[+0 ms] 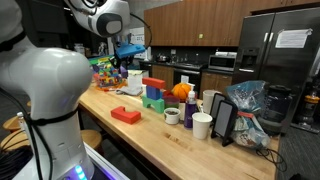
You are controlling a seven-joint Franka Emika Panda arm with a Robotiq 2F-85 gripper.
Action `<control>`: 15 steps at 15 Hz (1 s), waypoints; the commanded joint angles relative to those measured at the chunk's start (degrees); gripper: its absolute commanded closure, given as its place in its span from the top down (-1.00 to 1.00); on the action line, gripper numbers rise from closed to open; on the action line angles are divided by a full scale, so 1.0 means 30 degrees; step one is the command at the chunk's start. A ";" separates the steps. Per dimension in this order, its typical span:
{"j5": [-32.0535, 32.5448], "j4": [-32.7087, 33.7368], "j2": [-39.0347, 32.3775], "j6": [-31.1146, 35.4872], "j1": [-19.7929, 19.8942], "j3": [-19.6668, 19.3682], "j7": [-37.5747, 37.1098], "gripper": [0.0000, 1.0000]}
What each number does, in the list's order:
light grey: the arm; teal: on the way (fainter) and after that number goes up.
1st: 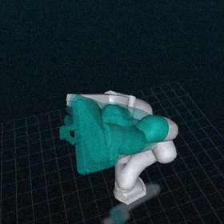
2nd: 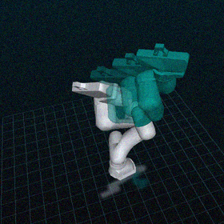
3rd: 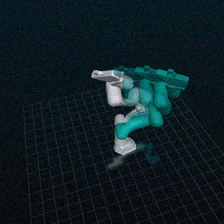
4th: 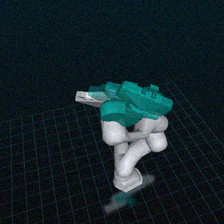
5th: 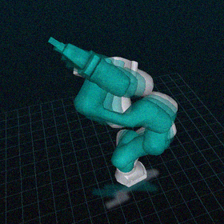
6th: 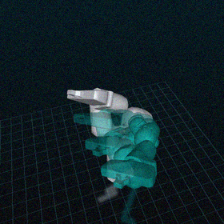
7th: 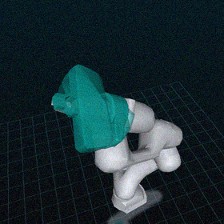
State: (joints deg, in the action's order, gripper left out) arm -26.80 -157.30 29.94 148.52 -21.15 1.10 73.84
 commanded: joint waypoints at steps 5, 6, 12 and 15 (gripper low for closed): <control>0.3005 -0.0492 0.3711 -0.4089 0.0963 -0.3178 0.1455 -0.70; 0.3519 -0.0502 0.3998 -0.4436 0.1299 -0.3282 0.1529 -0.70; 0.6069 -0.0369 0.4749 -0.4857 0.2800 -0.3234 0.1685 -0.70; 0.7392 -0.0288 0.4949 -0.4978 0.3056 -0.3207 0.2007 -0.70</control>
State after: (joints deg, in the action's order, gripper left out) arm -8.11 -158.58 43.16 135.09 -13.18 -8.66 78.34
